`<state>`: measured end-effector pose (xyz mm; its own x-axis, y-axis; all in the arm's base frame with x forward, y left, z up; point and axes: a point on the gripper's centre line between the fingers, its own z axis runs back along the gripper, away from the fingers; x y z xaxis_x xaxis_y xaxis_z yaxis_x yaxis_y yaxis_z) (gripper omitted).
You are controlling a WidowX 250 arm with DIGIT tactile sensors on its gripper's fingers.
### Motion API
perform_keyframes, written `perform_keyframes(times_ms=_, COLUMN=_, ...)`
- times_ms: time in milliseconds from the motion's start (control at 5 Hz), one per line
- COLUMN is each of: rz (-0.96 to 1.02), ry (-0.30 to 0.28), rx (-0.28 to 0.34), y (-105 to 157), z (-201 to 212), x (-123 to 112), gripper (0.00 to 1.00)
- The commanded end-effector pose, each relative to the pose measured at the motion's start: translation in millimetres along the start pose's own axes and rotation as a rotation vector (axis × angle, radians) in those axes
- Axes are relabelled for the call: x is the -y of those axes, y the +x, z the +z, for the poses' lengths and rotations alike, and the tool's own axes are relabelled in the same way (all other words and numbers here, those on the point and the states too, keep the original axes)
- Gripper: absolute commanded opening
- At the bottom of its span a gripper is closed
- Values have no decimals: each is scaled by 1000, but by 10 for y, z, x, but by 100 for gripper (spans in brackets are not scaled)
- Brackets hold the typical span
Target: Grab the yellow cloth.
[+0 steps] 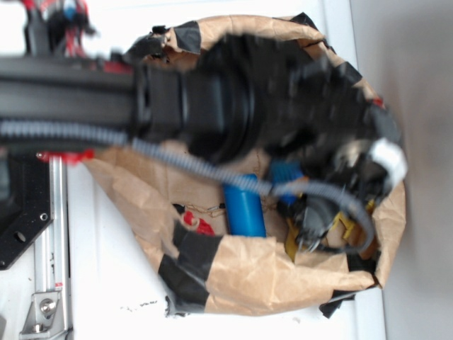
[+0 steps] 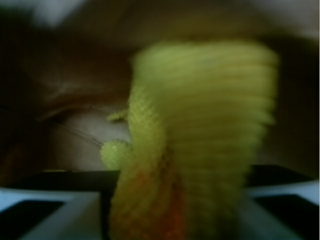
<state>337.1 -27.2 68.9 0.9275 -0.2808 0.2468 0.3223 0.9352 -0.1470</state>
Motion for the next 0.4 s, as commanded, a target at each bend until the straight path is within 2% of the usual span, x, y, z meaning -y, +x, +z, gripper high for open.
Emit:
perform_keyframes(times_ms=0, rz=123, ry=83, rx=85, y=71, z=656, x=-4, gripper=0)
perform_keyframes(times_ms=200, rz=247, ry=46, rx=2, y=-63, z=1117, x=37, gripper=0)
